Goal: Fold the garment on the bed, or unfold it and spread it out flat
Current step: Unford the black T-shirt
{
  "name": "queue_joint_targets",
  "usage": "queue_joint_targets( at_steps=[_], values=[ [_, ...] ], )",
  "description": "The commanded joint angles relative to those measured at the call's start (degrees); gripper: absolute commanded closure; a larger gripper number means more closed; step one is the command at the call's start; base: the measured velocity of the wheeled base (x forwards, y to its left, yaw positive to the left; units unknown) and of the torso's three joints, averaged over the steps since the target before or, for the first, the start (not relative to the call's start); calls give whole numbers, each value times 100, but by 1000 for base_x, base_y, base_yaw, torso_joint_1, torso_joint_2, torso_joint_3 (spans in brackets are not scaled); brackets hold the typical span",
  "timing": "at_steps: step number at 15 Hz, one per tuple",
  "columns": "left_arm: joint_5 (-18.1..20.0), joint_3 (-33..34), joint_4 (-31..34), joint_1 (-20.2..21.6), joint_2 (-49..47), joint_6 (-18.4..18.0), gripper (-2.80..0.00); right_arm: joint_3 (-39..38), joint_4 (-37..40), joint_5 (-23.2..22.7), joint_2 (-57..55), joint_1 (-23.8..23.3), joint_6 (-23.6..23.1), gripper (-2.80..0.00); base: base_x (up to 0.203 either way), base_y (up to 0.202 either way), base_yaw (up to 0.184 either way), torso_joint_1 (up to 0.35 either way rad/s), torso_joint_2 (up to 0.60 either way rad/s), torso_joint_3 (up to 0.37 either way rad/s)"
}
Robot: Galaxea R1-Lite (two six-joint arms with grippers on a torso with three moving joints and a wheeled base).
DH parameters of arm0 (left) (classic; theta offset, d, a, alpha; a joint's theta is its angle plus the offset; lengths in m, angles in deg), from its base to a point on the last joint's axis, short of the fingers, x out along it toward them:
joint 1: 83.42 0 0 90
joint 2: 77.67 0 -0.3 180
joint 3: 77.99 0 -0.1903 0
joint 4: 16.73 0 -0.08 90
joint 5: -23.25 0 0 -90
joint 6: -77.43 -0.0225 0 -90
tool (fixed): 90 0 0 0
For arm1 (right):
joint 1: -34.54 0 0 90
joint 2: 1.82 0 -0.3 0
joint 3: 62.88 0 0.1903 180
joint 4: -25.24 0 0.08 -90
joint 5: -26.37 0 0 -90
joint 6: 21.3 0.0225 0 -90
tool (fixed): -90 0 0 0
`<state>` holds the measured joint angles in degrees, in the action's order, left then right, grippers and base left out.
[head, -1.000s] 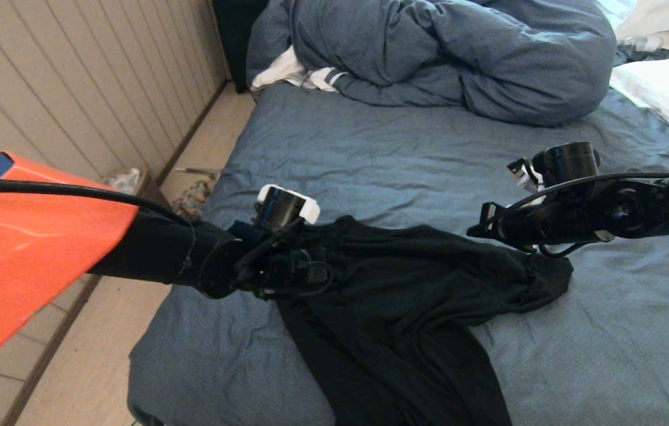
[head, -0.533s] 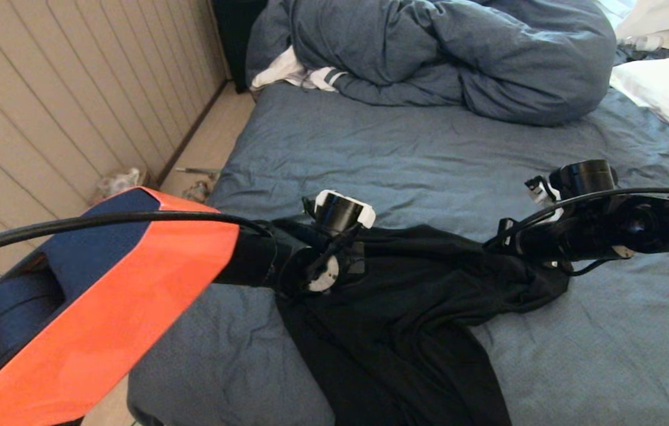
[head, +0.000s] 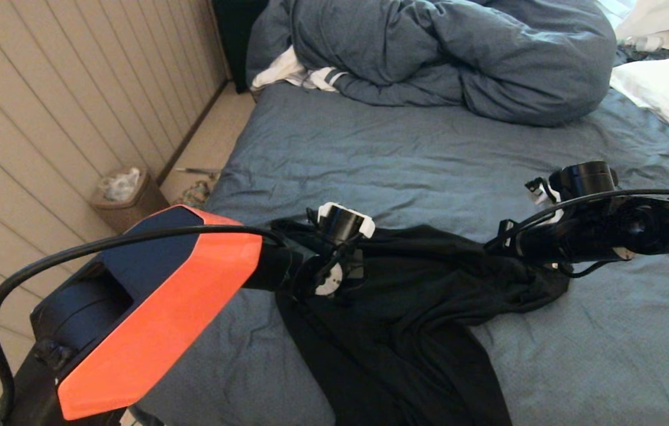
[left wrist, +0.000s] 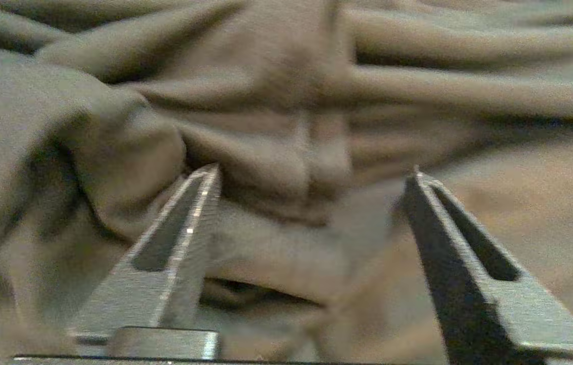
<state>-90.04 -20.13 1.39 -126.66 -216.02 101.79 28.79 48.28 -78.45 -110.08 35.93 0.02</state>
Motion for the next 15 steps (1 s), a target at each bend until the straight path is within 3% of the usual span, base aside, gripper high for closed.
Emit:
queue_joint_targets(
  at_steps=[1, 6, 7, 8, 15],
  values=[
    [-12, -100, 4, 91, -143, 7, -280, -10, -11, -12, -47, -25, 4, 0, 0, 0, 0, 0, 0, 0],
    [-9, -334, 36, 366, -177, -107, -280, -36, -20, -12, -119, -25, -5, 0, 0, 0, 0, 0, 0, 0],
    [-9, -353, 42, 378, -183, -107, -104, -36, -20, -12, -126, -25, -5, 0, 0, 0, 0, 0, 0, 0],
    [-9, -353, 42, 387, -183, -107, 0, -36, -26, -12, -126, -25, -5, 0, 0, 0, 0, 0, 0, 0],
    [-13, -362, 36, 405, -67, -89, 0, -59, -99, -3, -170, -34, -14, 0, 0, 0, 0, 0, 0, 0]
  ],
)
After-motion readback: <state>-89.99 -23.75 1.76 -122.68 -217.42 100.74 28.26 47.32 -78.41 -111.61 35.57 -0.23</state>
